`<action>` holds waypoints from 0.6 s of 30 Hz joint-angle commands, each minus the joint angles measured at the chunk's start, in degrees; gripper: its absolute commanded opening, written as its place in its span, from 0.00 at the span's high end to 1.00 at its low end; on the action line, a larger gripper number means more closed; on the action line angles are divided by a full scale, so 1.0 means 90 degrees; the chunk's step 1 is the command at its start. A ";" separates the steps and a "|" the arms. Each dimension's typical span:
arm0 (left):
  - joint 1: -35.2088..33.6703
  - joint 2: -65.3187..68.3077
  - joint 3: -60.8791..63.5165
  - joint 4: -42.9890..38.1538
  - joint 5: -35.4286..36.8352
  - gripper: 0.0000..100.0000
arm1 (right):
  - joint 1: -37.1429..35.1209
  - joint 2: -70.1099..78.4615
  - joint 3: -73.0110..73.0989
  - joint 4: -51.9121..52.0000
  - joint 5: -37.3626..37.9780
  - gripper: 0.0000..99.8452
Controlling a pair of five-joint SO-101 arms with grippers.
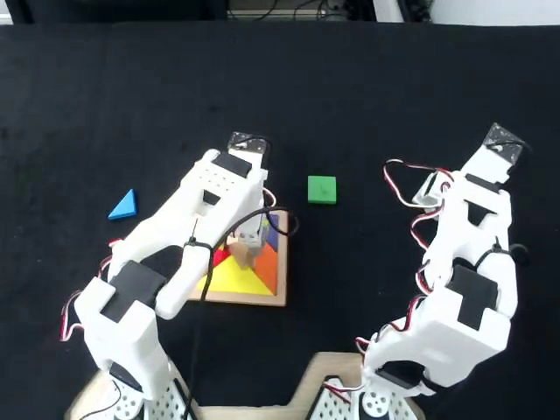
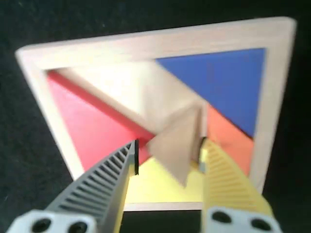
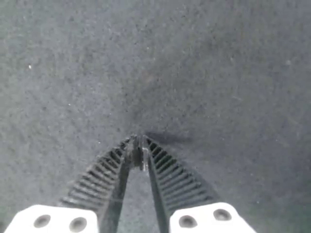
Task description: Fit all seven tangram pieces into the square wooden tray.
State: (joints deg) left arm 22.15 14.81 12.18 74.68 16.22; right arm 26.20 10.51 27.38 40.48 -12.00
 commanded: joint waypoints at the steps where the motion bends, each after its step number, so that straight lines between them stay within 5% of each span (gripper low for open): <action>1: 0.0054 -0.0117 -0.0386 -0.0010 -0.0059 0.75 | -0.0127 -0.0024 -0.0347 0.0020 0.0088 0.99; 13: -0.0620 -0.0576 -0.0581 -0.0010 -0.0518 0.75 | -0.0137 -0.0024 -0.0347 0.0020 0.0098 0.99; 18: -0.1158 -0.0850 -0.0298 -0.0791 -0.0547 0.75 | -0.0137 -0.0024 -0.0337 0.0020 0.0098 0.99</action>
State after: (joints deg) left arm 14.15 10.24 9.63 71.52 11.91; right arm 26.20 10.51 27.38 40.48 -11.91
